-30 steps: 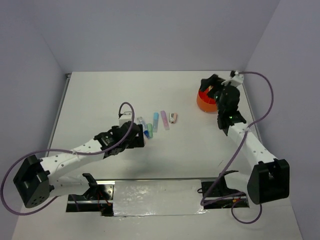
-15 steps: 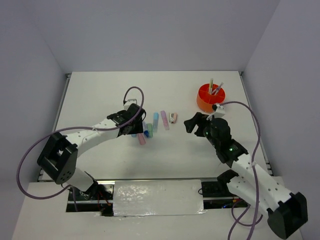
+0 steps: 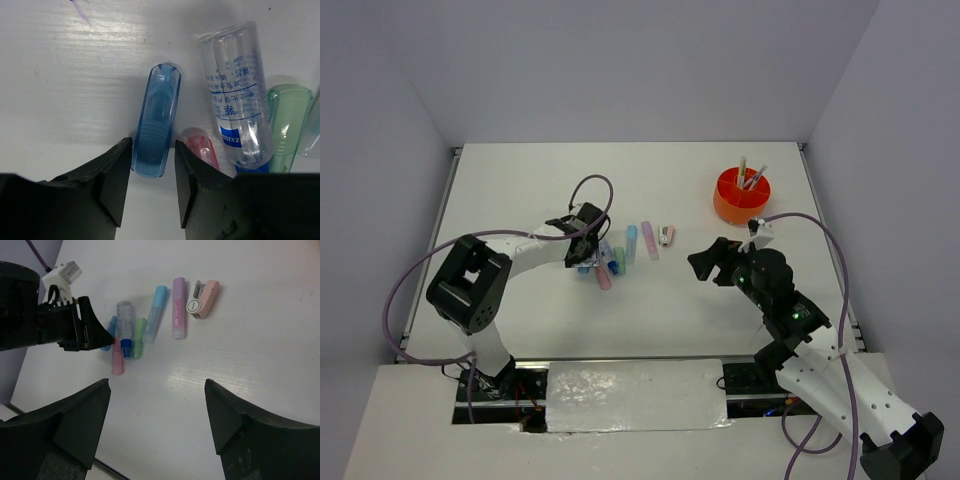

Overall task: Sort the stationery into containers
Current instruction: Pick up the pen from the center of the board.

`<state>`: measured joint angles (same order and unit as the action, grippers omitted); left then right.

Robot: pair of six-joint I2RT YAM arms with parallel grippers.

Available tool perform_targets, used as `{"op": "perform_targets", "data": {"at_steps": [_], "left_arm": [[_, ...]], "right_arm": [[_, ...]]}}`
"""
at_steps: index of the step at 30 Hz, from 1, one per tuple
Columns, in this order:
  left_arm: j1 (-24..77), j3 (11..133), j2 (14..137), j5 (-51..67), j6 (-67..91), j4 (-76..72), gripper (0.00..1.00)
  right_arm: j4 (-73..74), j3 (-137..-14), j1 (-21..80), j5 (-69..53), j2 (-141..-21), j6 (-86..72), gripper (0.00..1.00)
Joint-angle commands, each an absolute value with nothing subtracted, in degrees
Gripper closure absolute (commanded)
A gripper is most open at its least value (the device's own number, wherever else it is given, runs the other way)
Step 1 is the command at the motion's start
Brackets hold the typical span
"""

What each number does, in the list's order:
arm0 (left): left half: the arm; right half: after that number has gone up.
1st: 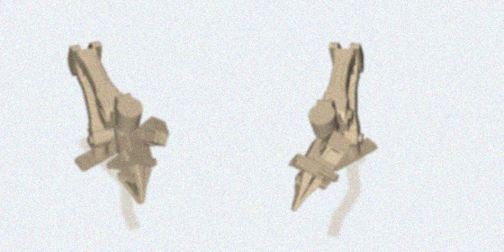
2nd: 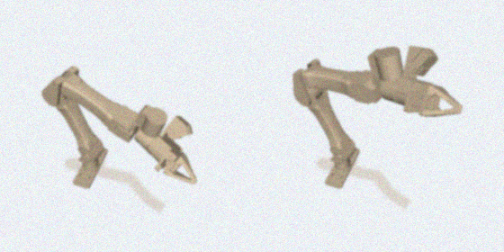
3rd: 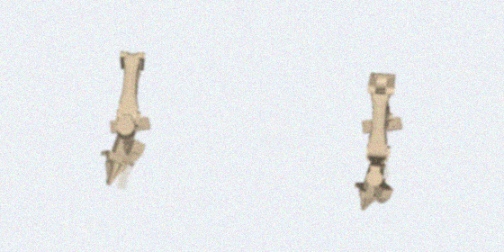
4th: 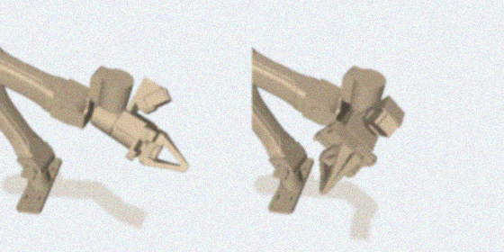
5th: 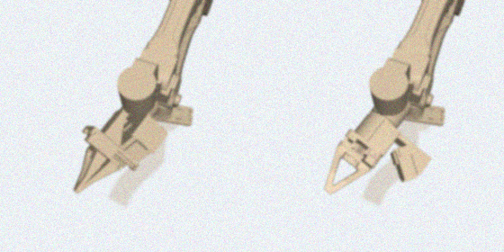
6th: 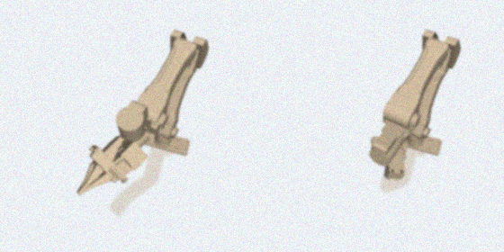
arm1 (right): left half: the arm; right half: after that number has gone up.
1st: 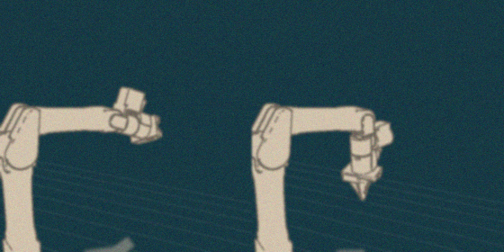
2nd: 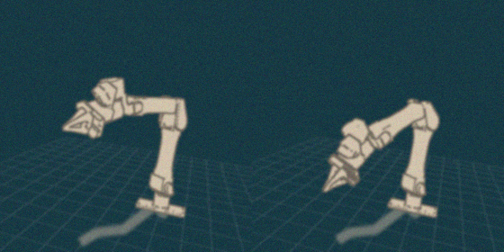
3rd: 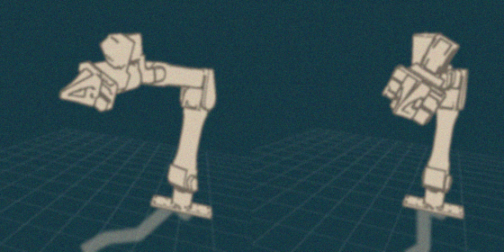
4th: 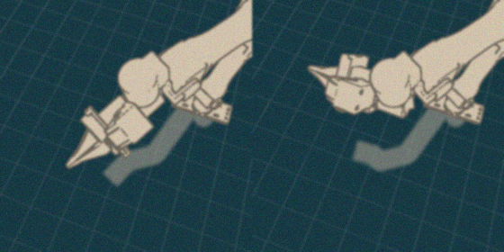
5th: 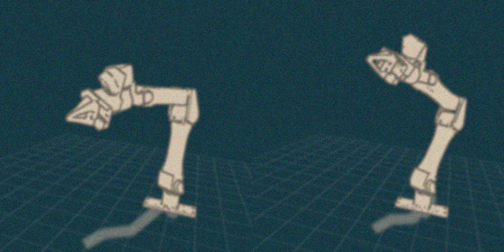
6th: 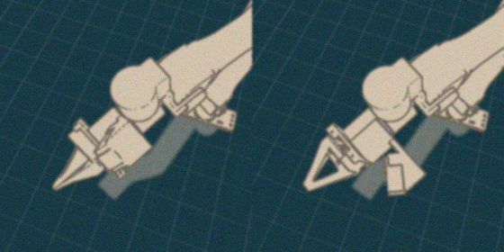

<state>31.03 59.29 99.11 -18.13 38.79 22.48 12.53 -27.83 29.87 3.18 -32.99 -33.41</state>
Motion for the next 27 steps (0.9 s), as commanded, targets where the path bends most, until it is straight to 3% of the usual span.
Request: {"op": "perform_targets", "data": {"at_steps": [1, 11, 15, 16, 20, 22, 24, 25, 27], "left_arm": [[30.85, 59.85, 100.02, -16.96, 37.27, 20.31, 0.48], [30.85, 54.24, 100.37, -17.31, 39.37, 19.34, 0.49], [30.76, 48.79, 99.85, -16.09, 40.43, 16.88, 0.54], [30.85, 47.74, 99.50, -15.30, 40.52, 16.09, 0.66], [30.85, 41.06, 93.09, -14.77, 42.10, 13.10, 0.89], [30.94, 38.25, 86.97, -13.81, 42.36, 12.22, 0.94], [31.20, 36.40, 78.72, -13.01, 42.19, 10.20, 1.00], [31.72, 34.56, 75.88, -12.31, 41.93, 9.41, 1.00], [32.69, 31.84, 66.86, -11.08, 40.27, 5.91, 1.00]], "right_arm": [[12.75, -28.12, 30.41, 1.94, -32.25, -33.22, 0.17], [11.08, -28.65, 30.67, 0.27, -33.49, -33.49, 0.18], [9.76, -28.04, 30.67, -1.84, -34.01, -33.57, 0.17], [9.49, -27.95, 30.67, -2.28, -34.27, -33.75, 0.17], [7.65, -27.86, 30.85, -3.60, -35.15, -33.92, 0.16], [5.20, -27.77, 30.85, -5.87, -35.94, -33.92, 0.15], [3.35, -27.86, 30.94, -7.46, -37.96, -34.27, 0.06], [1.86, -27.95, 31.02, -8.25, -38.58, -35.15, 0.00], [0.54, -28.91, 31.38, -7.65, -40.51, -36.21, 0.00]]}}
